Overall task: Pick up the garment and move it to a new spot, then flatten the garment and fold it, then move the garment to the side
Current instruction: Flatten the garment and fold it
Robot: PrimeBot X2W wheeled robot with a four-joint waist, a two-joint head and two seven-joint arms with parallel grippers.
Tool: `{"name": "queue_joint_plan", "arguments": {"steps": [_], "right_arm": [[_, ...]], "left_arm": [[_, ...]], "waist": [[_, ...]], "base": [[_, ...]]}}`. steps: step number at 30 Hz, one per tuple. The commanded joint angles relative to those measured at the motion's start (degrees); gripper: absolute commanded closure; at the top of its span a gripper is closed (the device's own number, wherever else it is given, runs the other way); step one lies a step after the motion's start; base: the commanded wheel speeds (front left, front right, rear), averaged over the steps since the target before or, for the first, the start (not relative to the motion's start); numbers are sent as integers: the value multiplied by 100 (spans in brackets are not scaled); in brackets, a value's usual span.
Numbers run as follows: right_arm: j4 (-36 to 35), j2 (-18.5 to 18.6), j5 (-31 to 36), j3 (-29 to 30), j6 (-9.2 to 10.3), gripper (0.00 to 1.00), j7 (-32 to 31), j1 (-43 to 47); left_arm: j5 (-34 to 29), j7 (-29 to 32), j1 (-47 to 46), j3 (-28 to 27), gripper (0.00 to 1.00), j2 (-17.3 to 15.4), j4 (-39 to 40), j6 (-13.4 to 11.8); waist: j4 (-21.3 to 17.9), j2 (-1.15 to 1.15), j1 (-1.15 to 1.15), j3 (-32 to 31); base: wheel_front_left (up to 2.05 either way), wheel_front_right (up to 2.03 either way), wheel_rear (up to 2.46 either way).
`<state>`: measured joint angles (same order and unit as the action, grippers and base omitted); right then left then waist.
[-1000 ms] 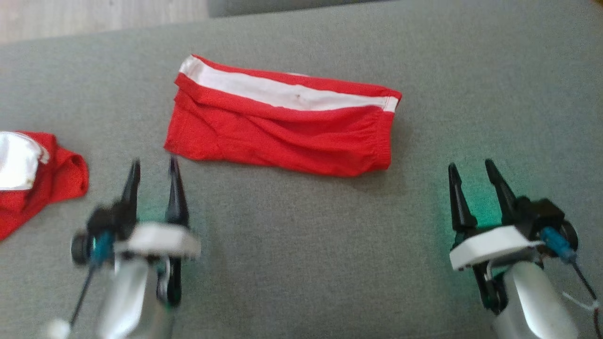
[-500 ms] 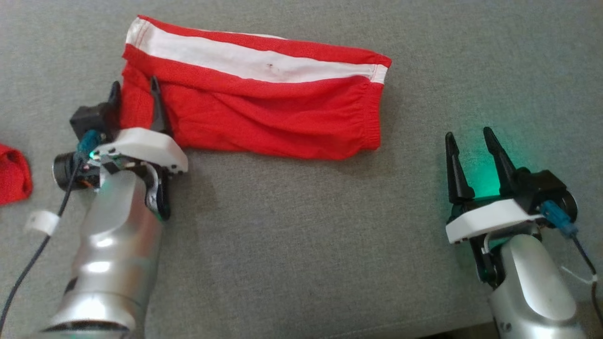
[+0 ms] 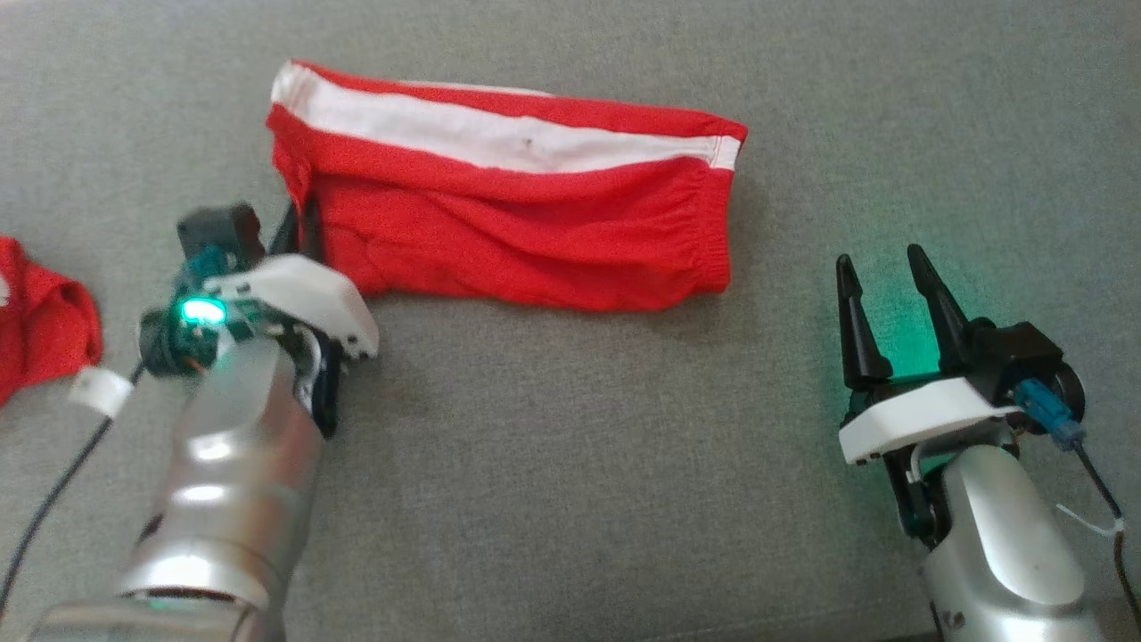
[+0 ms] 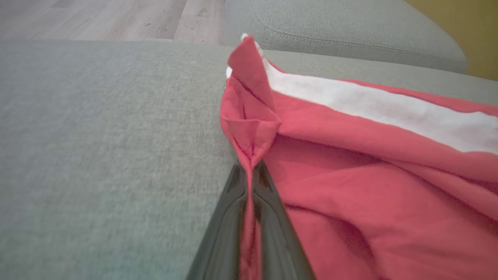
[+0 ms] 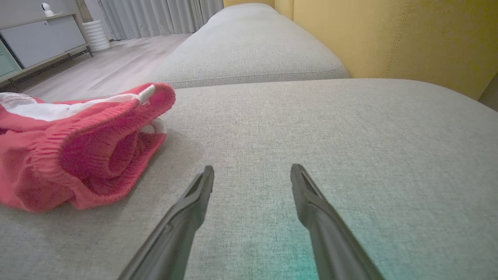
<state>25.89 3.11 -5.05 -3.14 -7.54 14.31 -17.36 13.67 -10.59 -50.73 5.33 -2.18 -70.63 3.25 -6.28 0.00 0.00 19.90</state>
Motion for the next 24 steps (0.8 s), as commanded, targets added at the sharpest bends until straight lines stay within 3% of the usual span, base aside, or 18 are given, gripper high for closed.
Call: {"name": "queue_joint_plan", "arguments": {"steps": [1,14,21,22,23,24], "right_arm": [[-104,-6,-61,-124,5,0,69,-1],[116,-21,-212,38,5,0,69,647],[149,-23,-351,16,5,0,69,802],[151,-23,-359,11,5,0,69,808],[158,-23,-374,-14,5,0,69,810],[162,-23,-396,-60,5,0,69,801]], "left_arm": [[98,18,351,-69,100,-102,-99,45],[699,-434,1631,217,100,-72,363,230],[747,-440,2508,345,100,-71,1970,-327],[684,-440,2571,335,89,-71,2109,-373],[623,-440,2632,336,30,-71,2225,-408],[586,-440,2700,348,0,-70,2311,-416]], "waist": [[94,0,0,-206],[433,0,0,-1248],[466,0,0,-1378],[475,0,0,-1379],[488,0,0,-1379],[507,0,0,-1373]], "base": [[0,0,0],[0,0,0],[0,0,0],[0,0,0],[0,0,0],[0,0,0]]}}
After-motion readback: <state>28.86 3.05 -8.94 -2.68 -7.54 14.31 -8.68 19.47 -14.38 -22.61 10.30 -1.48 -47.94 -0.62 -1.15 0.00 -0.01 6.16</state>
